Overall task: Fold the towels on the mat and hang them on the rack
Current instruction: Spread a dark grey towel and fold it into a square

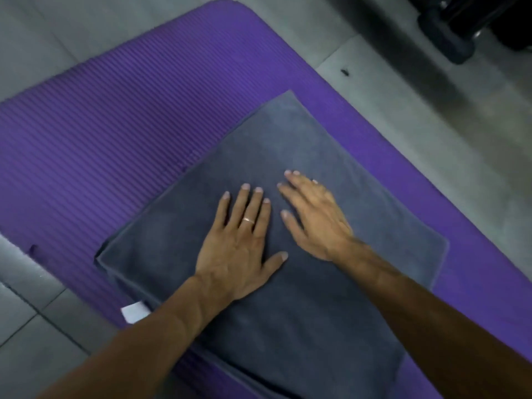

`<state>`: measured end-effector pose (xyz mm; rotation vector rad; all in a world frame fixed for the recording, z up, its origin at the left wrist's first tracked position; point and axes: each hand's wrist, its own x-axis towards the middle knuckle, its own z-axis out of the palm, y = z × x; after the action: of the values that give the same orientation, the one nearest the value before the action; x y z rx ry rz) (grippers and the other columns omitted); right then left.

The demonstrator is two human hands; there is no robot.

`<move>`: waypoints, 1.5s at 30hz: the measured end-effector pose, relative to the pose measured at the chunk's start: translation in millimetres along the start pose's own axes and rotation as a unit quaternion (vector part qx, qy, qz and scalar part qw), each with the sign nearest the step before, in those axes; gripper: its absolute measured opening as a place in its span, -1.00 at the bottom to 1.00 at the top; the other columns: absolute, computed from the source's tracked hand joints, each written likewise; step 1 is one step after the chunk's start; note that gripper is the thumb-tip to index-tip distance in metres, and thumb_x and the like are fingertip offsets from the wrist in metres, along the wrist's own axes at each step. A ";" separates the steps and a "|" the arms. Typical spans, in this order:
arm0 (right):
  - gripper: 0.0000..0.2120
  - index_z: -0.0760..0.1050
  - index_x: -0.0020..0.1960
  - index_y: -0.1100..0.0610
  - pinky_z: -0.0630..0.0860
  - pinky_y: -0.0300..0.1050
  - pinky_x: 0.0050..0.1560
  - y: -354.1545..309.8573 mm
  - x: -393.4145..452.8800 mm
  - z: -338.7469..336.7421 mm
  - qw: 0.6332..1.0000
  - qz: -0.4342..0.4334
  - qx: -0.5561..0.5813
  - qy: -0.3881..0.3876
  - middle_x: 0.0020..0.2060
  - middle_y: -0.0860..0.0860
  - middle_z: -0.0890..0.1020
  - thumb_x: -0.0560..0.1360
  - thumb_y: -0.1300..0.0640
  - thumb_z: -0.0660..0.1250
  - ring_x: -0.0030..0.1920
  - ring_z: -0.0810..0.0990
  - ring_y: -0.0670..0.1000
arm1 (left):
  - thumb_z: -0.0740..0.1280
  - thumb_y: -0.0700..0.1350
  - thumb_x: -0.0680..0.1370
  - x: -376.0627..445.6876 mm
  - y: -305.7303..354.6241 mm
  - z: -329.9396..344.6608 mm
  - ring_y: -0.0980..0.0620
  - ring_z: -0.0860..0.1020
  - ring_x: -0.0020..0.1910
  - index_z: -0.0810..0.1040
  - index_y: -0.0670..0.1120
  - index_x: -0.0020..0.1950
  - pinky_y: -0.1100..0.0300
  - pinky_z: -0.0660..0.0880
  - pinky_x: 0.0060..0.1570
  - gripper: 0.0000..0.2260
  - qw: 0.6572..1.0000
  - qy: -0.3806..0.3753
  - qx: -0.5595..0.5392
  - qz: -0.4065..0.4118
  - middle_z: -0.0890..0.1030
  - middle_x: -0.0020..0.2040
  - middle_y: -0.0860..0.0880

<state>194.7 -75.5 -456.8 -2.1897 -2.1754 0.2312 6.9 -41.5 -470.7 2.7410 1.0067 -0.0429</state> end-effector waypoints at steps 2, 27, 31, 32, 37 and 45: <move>-0.40 0.12 0.56 0.01 0.06 0.16 0.51 37.5 -16.2 1.5 0.997 0.019 -0.043 -0.057 0.55 0.03 0.13 0.56 -0.17 -0.03 0.55 0.07 0.04 | -0.01 0.39 0.51 -1.3 -2.4 2.1 -0.20 0.00 0.56 0.18 -0.24 0.53 -0.21 -0.04 0.49 -0.16 1.000 0.006 0.019 0.009 0.14 0.55 -0.22; -0.40 0.20 0.53 0.06 0.04 0.20 0.48 110.9 -200.2 14.7 0.999 -0.007 -0.020 -0.048 0.54 0.08 0.18 0.56 -0.17 0.00 0.54 0.12 0.11 | 0.13 0.14 0.55 -64.1 193.3 45.0 -0.17 0.23 0.50 0.34 -0.27 0.45 -0.26 0.14 0.41 -0.38 0.992 -0.001 -0.015 0.127 0.34 0.46 -0.22; -0.39 -0.06 0.57 -0.06 -0.08 0.38 0.46 188.8 -215.5 3.8 0.984 0.163 -0.040 -0.051 0.58 0.02 -0.01 0.58 -0.25 -0.17 0.57 -0.06 0.08 | 0.11 0.27 0.54 -99.0 198.7 49.8 -0.13 0.11 0.54 0.24 -0.19 0.52 -0.26 0.13 0.43 -0.29 0.987 -0.050 0.039 0.145 0.23 0.53 -0.17; -0.40 -0.10 0.58 -0.07 -0.16 0.35 0.47 202.7 -215.2 -0.8 0.974 0.217 -0.030 -0.061 0.58 0.00 -0.08 0.60 -0.25 -0.18 0.57 -0.12 0.08 | 0.11 0.29 0.54 -105.1 199.2 49.9 -0.14 0.10 0.55 0.24 -0.19 0.52 -0.27 0.13 0.42 -0.28 0.986 -0.051 0.047 0.152 0.21 0.54 -0.18; -0.40 0.06 0.57 0.04 -0.08 0.31 0.48 150.0 -233.1 -6.9 0.997 0.072 -0.011 -0.012 0.57 0.08 0.00 0.60 -0.17 -0.07 0.56 -0.05 0.12 | 0.08 0.35 0.53 -122.4 210.7 46.9 -0.19 0.06 0.55 0.23 -0.21 0.52 -0.34 0.09 0.42 -0.22 0.984 -0.069 0.052 0.157 0.18 0.54 -0.20; -0.49 0.20 0.53 0.02 -0.01 0.17 0.50 123.1 -277.5 -9.2 0.998 0.015 0.021 -0.052 0.56 0.11 0.10 0.60 0.03 0.13 0.55 0.06 0.12 | 0.37 0.09 0.32 -166.1 214.6 29.0 -0.03 0.54 -0.12 0.56 -0.05 -0.06 0.14 0.45 -0.11 -0.71 0.968 -0.004 -0.025 0.250 0.59 -0.10 -0.01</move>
<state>317.4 -353.0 -444.4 -2.2379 -2.1685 0.3977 19.1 -312.4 -439.9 2.8557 0.2838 0.0523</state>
